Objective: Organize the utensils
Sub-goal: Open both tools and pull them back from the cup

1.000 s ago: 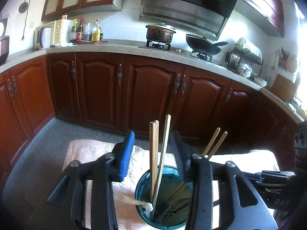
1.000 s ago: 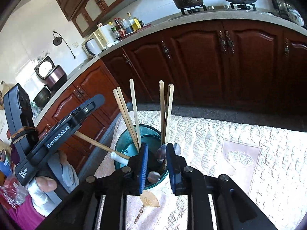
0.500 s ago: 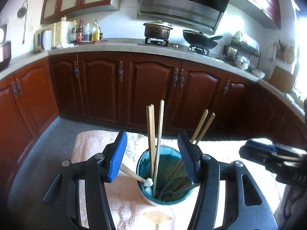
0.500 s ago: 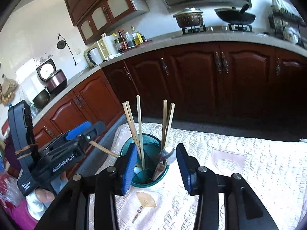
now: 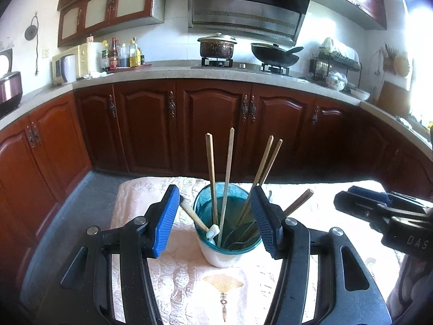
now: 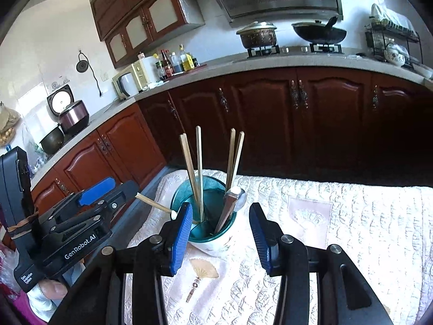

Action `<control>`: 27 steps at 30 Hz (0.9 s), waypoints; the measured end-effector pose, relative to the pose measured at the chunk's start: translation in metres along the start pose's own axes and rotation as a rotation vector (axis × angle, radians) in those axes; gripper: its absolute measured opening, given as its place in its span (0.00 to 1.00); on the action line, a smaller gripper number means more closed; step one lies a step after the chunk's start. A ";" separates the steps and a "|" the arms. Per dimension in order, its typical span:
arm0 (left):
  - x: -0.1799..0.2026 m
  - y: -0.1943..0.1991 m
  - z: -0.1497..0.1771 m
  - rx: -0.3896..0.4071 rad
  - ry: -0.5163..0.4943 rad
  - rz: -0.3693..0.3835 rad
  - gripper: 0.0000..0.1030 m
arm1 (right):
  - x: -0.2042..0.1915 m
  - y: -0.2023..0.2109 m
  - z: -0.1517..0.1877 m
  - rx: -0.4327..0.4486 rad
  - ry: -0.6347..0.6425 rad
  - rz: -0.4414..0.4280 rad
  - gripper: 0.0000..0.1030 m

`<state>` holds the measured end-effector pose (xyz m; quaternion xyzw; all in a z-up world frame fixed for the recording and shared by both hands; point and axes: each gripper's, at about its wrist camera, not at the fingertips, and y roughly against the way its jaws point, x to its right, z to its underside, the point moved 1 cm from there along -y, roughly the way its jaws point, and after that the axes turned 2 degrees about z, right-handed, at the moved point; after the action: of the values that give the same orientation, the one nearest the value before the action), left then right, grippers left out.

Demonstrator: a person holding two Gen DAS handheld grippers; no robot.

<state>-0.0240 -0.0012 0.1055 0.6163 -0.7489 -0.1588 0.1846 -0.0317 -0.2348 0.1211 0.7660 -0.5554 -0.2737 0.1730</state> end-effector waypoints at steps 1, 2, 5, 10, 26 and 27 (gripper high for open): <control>-0.002 0.003 -0.002 0.006 0.004 -0.003 0.53 | -0.002 0.003 -0.001 0.007 0.002 0.001 0.41; -0.003 0.006 -0.003 0.011 0.008 -0.003 0.53 | -0.004 0.006 -0.002 0.014 0.005 0.000 0.41; -0.006 0.016 -0.006 0.030 0.016 -0.009 0.53 | -0.012 0.013 -0.002 0.024 0.018 0.004 0.42; -0.007 0.026 -0.004 0.026 0.017 -0.022 0.53 | -0.026 0.015 0.008 0.022 0.046 0.016 0.47; 0.001 0.032 0.028 -0.060 0.031 -0.082 0.53 | -0.038 -0.002 0.043 -0.028 0.033 0.056 0.50; 0.001 0.032 0.028 -0.061 0.029 -0.083 0.53 | -0.038 -0.002 0.044 -0.028 0.034 0.058 0.50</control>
<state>-0.0647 0.0040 0.0959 0.6431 -0.7148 -0.1802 0.2073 -0.0655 -0.1959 0.0938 0.7515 -0.5705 -0.2635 0.2010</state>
